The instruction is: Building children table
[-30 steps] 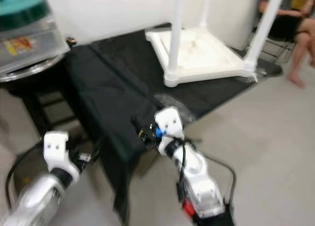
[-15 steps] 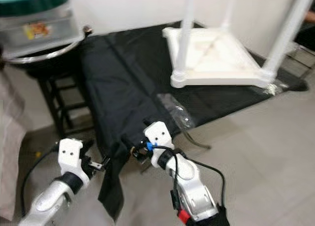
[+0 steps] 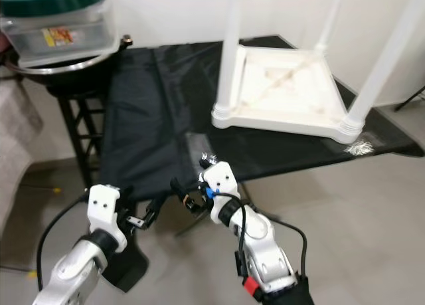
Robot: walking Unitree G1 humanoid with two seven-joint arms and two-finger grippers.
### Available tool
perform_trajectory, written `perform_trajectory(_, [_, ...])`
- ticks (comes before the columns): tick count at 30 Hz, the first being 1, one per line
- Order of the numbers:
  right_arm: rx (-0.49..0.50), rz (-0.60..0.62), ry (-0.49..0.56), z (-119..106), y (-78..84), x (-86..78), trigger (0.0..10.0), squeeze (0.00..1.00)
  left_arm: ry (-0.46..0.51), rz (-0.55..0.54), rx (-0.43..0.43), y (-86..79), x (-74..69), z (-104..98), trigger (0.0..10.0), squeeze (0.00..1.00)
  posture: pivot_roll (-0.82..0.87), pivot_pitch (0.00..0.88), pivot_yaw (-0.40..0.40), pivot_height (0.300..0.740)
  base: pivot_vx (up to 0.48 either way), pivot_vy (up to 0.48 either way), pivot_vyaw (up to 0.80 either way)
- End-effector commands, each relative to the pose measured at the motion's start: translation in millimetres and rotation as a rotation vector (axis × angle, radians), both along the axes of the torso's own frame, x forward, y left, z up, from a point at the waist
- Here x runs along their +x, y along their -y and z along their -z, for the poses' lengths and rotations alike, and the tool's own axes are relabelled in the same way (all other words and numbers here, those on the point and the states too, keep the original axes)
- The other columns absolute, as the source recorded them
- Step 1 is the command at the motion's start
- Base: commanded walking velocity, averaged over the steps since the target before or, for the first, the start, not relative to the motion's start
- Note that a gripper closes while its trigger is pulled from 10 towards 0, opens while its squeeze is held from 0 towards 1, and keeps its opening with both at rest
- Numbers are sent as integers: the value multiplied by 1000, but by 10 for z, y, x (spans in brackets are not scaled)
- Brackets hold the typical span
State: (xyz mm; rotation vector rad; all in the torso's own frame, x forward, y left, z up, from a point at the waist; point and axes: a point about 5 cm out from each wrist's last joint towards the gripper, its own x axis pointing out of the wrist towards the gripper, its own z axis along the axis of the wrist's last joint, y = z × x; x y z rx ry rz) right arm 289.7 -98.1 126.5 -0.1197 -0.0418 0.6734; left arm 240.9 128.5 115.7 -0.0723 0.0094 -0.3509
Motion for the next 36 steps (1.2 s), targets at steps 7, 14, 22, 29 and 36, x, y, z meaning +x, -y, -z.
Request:
perform_trajectory(7, [10,-5,-5,8,16,22,10000,0,3,2,-3,0,15,9,10000,0,29,120,-22,740,0,-440,0])
perform_trajectory(14, [18,-1,-11,7,15,36,10000,0,7,1,0,-2,25,2,10000,0,28,125,-25,740,0,-442,0])
perform_trajectory(22, [28,1,2,-22,27,43,10000,0,12,-3,5,-8,43,-14,10000,0,26,135,-26,740,0,-440,199])
perform_trajectory(29, [31,-13,-1,-30,21,41,10000,0,16,-5,7,-12,52,-29,10000,0,25,142,-23,740,0,-440,794])
perform_trajectory(36, [50,-2,-14,-30,31,56,10000,0,16,-19,-10,-43,99,-57,10000,0,23,150,-19,740,0,-441,794])
